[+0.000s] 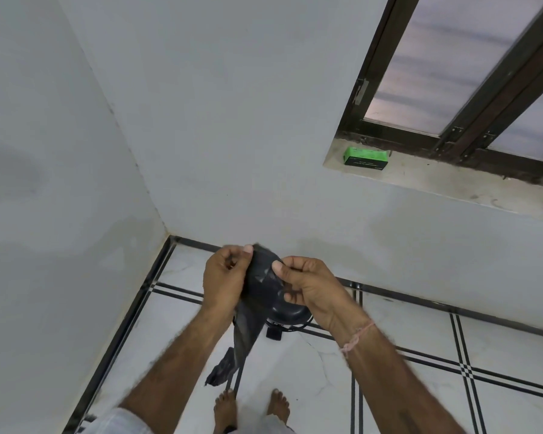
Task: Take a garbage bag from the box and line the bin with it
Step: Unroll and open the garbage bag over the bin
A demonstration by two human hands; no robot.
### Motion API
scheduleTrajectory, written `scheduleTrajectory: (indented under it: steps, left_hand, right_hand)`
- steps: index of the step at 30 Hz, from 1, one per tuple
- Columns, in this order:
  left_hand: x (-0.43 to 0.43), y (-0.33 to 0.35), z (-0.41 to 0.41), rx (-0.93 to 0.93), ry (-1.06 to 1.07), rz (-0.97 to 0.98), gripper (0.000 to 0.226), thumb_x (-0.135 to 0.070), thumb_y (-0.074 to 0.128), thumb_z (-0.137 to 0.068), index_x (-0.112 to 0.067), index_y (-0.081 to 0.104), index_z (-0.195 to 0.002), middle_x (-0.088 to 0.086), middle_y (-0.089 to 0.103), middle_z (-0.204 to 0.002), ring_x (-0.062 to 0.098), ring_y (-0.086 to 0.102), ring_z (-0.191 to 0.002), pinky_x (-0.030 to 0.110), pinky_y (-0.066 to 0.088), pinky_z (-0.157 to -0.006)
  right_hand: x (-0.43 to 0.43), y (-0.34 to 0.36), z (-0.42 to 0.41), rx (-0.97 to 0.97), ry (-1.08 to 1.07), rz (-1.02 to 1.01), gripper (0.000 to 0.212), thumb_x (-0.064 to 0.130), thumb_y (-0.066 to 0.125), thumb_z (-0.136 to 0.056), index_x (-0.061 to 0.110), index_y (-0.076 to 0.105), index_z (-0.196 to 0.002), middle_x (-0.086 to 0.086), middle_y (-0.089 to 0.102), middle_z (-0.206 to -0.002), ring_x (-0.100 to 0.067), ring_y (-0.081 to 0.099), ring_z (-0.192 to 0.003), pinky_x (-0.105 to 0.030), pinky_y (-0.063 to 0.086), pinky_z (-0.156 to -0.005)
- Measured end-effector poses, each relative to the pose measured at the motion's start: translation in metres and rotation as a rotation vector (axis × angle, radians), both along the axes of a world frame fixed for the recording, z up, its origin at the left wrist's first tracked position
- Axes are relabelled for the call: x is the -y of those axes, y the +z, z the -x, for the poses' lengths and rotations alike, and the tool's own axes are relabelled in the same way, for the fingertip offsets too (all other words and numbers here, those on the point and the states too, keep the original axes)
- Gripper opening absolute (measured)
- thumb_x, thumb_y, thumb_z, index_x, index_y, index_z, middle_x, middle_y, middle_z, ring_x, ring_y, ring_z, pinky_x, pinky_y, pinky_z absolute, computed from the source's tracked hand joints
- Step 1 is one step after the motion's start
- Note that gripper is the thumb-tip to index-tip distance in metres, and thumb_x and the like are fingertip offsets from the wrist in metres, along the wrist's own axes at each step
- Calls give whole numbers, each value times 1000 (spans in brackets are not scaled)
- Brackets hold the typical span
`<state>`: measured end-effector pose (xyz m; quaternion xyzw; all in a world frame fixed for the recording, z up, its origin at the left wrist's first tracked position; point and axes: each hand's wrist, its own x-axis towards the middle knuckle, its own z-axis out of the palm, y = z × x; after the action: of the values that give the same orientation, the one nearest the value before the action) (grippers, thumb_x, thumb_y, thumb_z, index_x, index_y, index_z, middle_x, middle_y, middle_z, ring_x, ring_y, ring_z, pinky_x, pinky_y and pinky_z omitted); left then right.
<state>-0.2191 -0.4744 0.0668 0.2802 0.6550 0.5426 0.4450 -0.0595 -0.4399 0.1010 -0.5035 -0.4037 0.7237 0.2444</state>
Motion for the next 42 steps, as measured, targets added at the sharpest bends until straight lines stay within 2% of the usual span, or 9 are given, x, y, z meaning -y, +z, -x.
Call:
scheduleTrajectory:
  steps: [3,7,15,20,28,30,32,36,42]
  left_hand:
    - [12,5,-2,-362,17,-160,27,-43,74,-88,-23,63,-103,-5,64,-100,13,58,-99,22,47,-87]
    - [17,18,-16,227,-263,-231,34,-40,76,-83,-12,69,-100,3,71,-91,18,67,-90,25,56,-82]
    - [6,13,7,519,-79,-75,21,-30,70,-88,-8,69,-87,9,74,-82,18,69,-67,28,59,-62]
    - [5,-1,30,435,66,-5,34,-36,57,-100,-6,73,-98,6,76,-89,18,68,-80,27,56,-72]
    - [18,-14,30,241,-303,-106,36,-29,44,-106,-17,74,-90,11,74,-91,25,64,-84,33,52,-74]
    - [23,-12,37,201,-389,-120,39,-27,41,-107,-27,74,-86,3,75,-91,17,67,-83,37,56,-80]
    - [21,-13,46,143,-359,-86,38,-43,41,-105,-24,73,-111,4,76,-111,18,70,-106,44,56,-95]
    - [2,8,41,145,-522,63,74,-74,21,-94,-26,61,-133,-4,72,-127,13,67,-119,37,48,-101]
    - [-5,26,21,148,-704,14,26,-29,66,-96,-5,75,-102,18,77,-100,24,72,-86,34,54,-82]
  right_hand:
    - [0,3,7,-4,-52,-10,22,29,83,-84,19,70,-69,0,67,-74,-10,57,-63,-22,45,-57]
    - [-1,6,21,-101,-121,67,33,38,88,-68,17,64,-73,-9,67,-77,-18,61,-71,-26,48,-61]
    - [7,4,20,-160,-190,39,22,25,79,-73,9,70,-85,0,70,-65,-11,62,-58,-18,54,-55]
    - [-1,0,0,-51,-300,-32,19,24,64,-100,10,70,-89,-3,74,-76,-13,68,-66,-24,58,-62]
    - [-28,-27,7,61,-666,-72,37,22,47,-110,13,64,-78,-4,64,-73,-17,57,-67,-28,53,-64]
    - [-28,-27,1,57,-598,-186,38,27,47,-110,14,65,-79,-2,65,-72,-16,59,-67,-28,53,-65]
    - [-29,-23,-5,47,-463,-283,40,35,48,-109,16,66,-79,0,64,-68,-15,60,-64,-27,54,-64]
    - [-36,-11,-4,69,-192,-425,44,43,50,-106,17,66,-73,4,60,-59,-12,58,-55,-23,50,-56]
    - [-45,7,0,75,3,-501,45,39,49,-106,11,62,-73,7,57,-51,-6,52,-45,-18,43,-48]
